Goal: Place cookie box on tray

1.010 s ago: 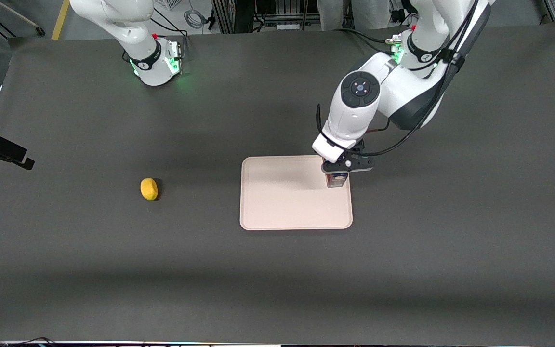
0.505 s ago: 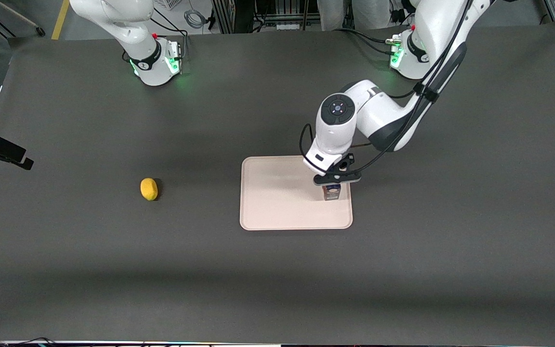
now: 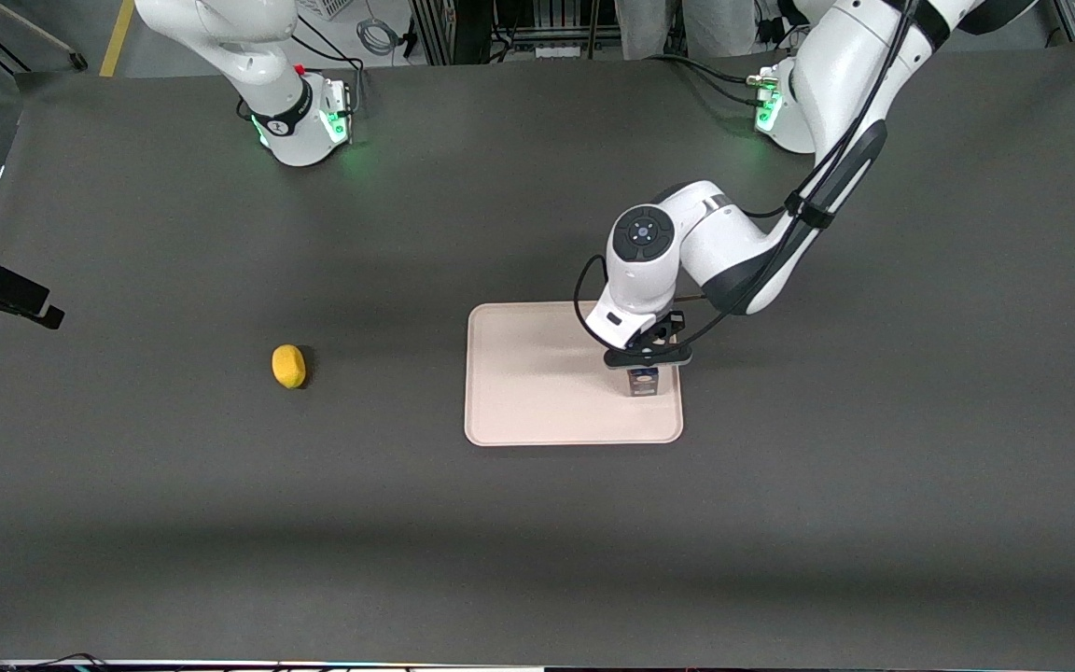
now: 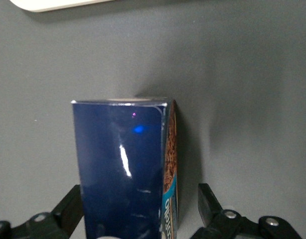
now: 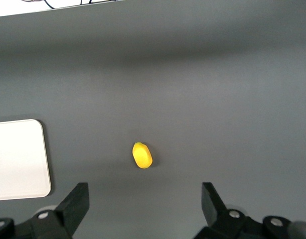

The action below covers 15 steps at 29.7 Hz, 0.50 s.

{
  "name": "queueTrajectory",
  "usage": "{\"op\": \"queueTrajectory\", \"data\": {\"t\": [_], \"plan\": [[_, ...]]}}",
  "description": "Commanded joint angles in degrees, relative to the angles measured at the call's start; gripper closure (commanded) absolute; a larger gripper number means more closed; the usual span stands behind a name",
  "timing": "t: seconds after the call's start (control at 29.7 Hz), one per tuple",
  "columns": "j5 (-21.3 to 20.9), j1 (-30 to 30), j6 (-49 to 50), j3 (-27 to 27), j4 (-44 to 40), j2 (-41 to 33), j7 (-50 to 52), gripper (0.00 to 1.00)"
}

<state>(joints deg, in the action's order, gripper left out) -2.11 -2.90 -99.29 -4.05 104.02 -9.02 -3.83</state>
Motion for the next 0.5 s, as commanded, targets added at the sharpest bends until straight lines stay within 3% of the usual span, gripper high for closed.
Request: {"op": "queueTrajectory", "data": {"t": [0.0, 0.47], "plan": [[-0.08, -0.62, 0.50, 0.53, -1.36, 0.15, 1.37, 0.00], [0.53, -0.62, -1.25, 1.68, -2.15, 1.38, 9.10, 0.00]]}}
